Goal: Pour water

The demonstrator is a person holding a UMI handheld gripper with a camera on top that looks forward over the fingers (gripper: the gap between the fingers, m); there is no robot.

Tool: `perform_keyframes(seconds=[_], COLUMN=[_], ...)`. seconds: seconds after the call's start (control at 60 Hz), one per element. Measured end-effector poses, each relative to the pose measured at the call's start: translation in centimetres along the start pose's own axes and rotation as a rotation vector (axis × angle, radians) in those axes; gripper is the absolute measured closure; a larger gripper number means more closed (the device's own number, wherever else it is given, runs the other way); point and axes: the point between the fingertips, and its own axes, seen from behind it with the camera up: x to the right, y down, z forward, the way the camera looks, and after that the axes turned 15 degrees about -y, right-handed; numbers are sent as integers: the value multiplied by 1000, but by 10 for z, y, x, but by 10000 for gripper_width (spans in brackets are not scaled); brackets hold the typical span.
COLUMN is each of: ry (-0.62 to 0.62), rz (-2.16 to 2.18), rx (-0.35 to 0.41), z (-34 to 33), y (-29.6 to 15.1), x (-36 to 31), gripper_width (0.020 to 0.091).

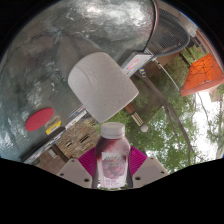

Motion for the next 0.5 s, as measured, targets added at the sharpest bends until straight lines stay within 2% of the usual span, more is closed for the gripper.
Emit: perform_keyframes(seconds=[0.017, 0.167, 0.267, 0.4, 0.5], ry=[-17, -1, 32, 71, 4], rz=[-15, 18, 206, 958, 1748], rx=[40, 60, 97, 171, 320], z=[6, 5, 3, 5, 9], y=[3, 3, 20, 92, 113], x=[4, 4, 24, 42, -1], gripper_width=[700, 702, 701, 699, 698])
